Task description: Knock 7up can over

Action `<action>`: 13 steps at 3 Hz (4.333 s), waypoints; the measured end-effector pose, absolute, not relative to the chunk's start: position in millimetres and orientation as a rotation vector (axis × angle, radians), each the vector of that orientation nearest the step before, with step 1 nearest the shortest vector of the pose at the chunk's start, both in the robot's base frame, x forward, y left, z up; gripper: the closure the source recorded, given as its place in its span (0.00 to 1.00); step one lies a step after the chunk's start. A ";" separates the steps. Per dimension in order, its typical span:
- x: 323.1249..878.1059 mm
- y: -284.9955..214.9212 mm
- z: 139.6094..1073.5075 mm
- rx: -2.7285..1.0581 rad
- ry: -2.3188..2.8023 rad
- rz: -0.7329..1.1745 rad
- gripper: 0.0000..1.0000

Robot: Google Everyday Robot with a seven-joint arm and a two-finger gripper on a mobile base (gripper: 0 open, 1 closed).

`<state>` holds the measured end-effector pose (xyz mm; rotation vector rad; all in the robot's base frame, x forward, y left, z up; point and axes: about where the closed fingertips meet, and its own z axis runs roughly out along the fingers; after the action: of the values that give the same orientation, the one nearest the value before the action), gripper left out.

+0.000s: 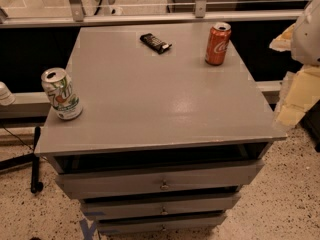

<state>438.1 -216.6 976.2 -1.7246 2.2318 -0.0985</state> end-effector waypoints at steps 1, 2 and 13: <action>438.2 -216.6 976.3 -1.724 2.232 -0.099 0.00; 441.5 -206.4 969.1 -1.678 2.203 -0.006 0.00; 542.1 210.9 881.2 -1.141 1.319 0.974 0.00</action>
Offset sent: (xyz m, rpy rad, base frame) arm 0.0129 0.0354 -0.0274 0.3128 0.0149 -0.0058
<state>542.1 210.9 881.2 -1.1409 1.3194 0.9744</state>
